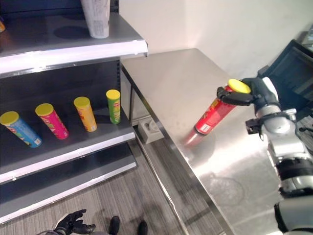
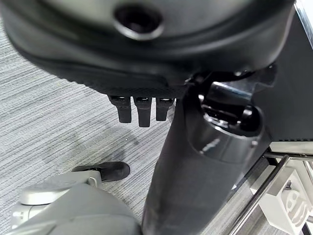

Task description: Put the goods on the table back onto the shelves and tidy them up.

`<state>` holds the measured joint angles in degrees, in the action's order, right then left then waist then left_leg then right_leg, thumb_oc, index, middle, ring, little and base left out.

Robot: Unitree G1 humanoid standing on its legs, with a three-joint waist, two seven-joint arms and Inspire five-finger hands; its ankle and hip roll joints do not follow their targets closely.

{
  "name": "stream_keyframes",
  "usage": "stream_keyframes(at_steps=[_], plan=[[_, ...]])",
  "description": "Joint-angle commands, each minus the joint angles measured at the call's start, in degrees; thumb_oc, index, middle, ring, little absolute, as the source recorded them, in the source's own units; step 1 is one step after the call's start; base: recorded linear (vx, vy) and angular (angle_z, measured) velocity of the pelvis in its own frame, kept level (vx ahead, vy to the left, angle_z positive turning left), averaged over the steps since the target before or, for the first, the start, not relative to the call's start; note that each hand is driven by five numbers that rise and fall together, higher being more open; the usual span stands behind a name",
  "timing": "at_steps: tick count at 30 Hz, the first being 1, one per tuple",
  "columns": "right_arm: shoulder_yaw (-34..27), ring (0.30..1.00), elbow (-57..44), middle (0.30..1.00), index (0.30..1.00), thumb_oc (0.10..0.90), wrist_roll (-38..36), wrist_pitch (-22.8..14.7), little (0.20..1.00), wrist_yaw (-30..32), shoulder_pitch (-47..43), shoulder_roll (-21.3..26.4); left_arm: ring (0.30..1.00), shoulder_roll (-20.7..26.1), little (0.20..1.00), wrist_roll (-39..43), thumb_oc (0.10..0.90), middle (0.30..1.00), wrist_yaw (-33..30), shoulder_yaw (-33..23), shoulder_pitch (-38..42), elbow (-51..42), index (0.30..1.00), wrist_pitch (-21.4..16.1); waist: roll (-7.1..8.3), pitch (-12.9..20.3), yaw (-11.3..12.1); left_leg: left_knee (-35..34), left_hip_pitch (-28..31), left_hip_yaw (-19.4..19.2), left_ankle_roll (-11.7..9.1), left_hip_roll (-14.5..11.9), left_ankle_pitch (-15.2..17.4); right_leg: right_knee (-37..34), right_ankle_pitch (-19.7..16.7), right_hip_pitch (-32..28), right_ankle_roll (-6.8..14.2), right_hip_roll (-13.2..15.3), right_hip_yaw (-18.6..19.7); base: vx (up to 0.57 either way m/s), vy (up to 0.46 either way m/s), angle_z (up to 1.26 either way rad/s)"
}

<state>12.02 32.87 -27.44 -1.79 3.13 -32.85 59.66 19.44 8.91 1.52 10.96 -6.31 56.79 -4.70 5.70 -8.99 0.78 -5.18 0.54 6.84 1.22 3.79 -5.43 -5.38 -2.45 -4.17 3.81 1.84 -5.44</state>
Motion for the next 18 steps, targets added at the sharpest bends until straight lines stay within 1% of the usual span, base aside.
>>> stream_keyframes(at_steps=[1,2,3,4,5,7,9,10,11,12,14,15,17,18], plan=[[-6.5,0.300,-3.9,0.300,0.300,0.400,1.2,-6.5,0.300,5.6,-3.6,2.3,0.900,1.7,0.900,-0.9,0.800,0.900,-0.6,1.4,0.0,0.5,0.900,-0.9,1.58,3.8,1.9,0.2,0.3,-2.3,-4.6,-5.4,6.7,0.7,3.4,-1.2,5.9,7.2,-1.2,-0.01,-0.032,0.04],[-10.3,0.300,-7.7,0.300,0.300,0.400,1.6,-7.8,0.300,6.9,-0.3,1.1,0.900,1.5,0.900,-1.1,0.800,0.900,-0.8,0.4,-0.2,0.1,0.900,-0.9,1.27,3.9,1.8,0.2,0.4,-2.1,-4.7,-5.4,6.7,0.8,3.6,-1.4,5.9,7.2,-1.3,-0.01,-0.032,0.04],[-11.1,0.300,-8.2,0.300,0.300,0.400,1.8,-7.6,0.300,6.9,0.6,0.9,0.900,1.7,0.900,-1.1,0.800,0.900,-0.8,0.6,-0.2,0.1,0.900,-0.9,1.44,3.9,2.0,0.2,0.4,-2.1,-4.7,-5.4,6.7,0.8,3.6,-1.4,5.8,7.2,-1.3,-0.01,-0.039,0.09],[-13.9,0.300,-11.8,0.300,0.300,0.400,1.8,-8.4,0.300,7.7,2.7,-0.1,0.900,1.7,0.900,-1.1,0.800,0.900,-0.8,0.0,-0.4,-0.2,0.900,-0.8,1.26,4.0,2.0,0.2,0.4,-2.0,-4.7,-5.5,6.7,0.9,3.7,-1.5,5.8,7.1,-1.4,-0.02,-0.054,0.13],[-18.0,0.300,-16.2,0.300,0.300,0.400,0.6,-10.5,0.300,8.4,5.1,-1.8,0.900,1.6,0.900,-1.3,0.800,0.900,-0.9,-1.3,-0.5,-0.4,0.900,-0.9,0.97,4.1,1.9,0.2,0.4,-1.6,-4.7,-5.6,6.6,1.0,3.9,-1.5,5.7,7.0,-1.5,-0.03,-0.082,0.13],[-22.0,0.300,-21.6,0.300,0.300,0.400,-1.1,-12.8,0.300,8.5,7.7,-4.0,0.900,1.8,0.900,-1.1,0.800,0.900,-0.9,-2.1,-0.9,-1.0,0.900,-0.9,0.81,4.2,2.3,0.2,0.3,-1.2,-4.9,-5.9,6.3,1.2,4.3,-1.5,5.5,6.8,-1.7,-0.04,-0.090,0.12],[-24.8,0.300,-27.0,0.300,0.300,0.400,-1.9,-14.4,0.300,7.8,9.5,-5.9,0.900,2.0,0.900,-1.1,0.800,0.900,-0.8,-3.0,-1.5,-1.5,0.900,-0.9,0.70,4.2,2.6,0.2,-0.1,-0.7,-5.2,-6.2,6.0,1.3,4.8,-1.5,5.1,6.5,-1.9,-0.07,-0.097,0.09],[-25.4,0.300,-29.3,0.300,0.300,0.400,-1.9,-15.2,0.300,7.6,9.9,-6.8,0.900,2.1,0.900,-0.9,0.800,0.900,-0.7,-3.2,-1.5,-1.5,0.900,-0.9,0.70,4.2,2.8,0.2,-0.3,-0.5,-5.4,-6.3,5.7,1.3,5.0,-1.5,4.9,6.2,-1.9,-0.05,-0.071,0.12],[-25.6,0.300,-29.6,0.300,0.300,0.400,-1.8,-15.1,0.300,7.6,10.2,-6.9,0.900,2.2,0.900,-0.9,0.800,0.900,-0.6,-3.2,-1.6,-1.5,0.900,-0.9,0.77,4.3,2.8,0.2,-0.3,-0.4,-5.5,-6.4,5.7,1.4,5.0,-1.5,4.9,6.2,-2.0,-0.16,-0.176,0.15],[-25.8,0.300,-35.9,0.300,0.300,0.400,-2.5,-16.5,0.300,5.7,10.2,-8.9,0.900,2.4,0.900,-0.6,0.800,0.900,-0.4,-3.8,-2.0,-2.1,0.900,-1.2,0.60,3.9,3.7,0.3,-1.5,0.8,-6.5,-6.9,4.2,1.4,5.8,-1.6,4.1,5.2,-1.9,-0.16,-0.169,0.15],[-25.7,0.300,-38.9,0.300,0.300,0.400,-3.0,-16.8,0.300,4.2,10.6,-9.8,0.900,2.4,0.900,-0.5,0.800,0.900,-0.2,-4.1,-2.0,-2.3,0.900,-1.3,0.41,3.5,4.0,0.4,-2.6,1.7,-7.2,-7.3,3.1,1.3,6.3,-1.6,3.3,4.3,-2.0,-0.15,-0.153,0.14],[-25.9,0.300,-39.2,0.300,0.300,0.400,-3.0,-16.7,0.300,4.2,10.8,-9.9,0.900,2.5,0.900,-0.5,0.800,0.900,-0.2,-4.1,-2.0,-2.4,0.900,-1.3,0.42,3.5,3.9,0.4,-2.7,1.9,-7.2,-7.3,3.0,1.3,6.3,-1.6,3.3,4.2,-2.1,-0.12,-0.123,0.23],[-24.9,0.300,-43.2,0.300,0.300,0.400,-4.1,-17.5,0.300,1.8,10.8,-11.1,0.900,2.6,0.900,-0.1,0.800,0.900,-0.1,-4.5,-1.8,-2.8,0.900,-1.7,0.04,2.4,4.9,0.4,-4.9,4.1,-8.4,-7.9,0.8,1.0,6.9,-1.4,2.1,2.3,-2.1,-0.17,-0.165,0.34],[-25.0,0.300,-43.4,0.300,0.300,0.400,-4.1,-17.5,0.300,1.8,10.9,-11.2,0.900,2.6,0.900,-0.1,0.800,0.900,-0.1,-4.5,-1.8,-2.8,0.900,-1.7,0.02,2.5,4.7,0.4,-5.0,4.4,-8.4,-7.9,0.7,1.0,7.0,-1.4,2.0,2.2,-2.3,-0.14,-0.155,0.36]])
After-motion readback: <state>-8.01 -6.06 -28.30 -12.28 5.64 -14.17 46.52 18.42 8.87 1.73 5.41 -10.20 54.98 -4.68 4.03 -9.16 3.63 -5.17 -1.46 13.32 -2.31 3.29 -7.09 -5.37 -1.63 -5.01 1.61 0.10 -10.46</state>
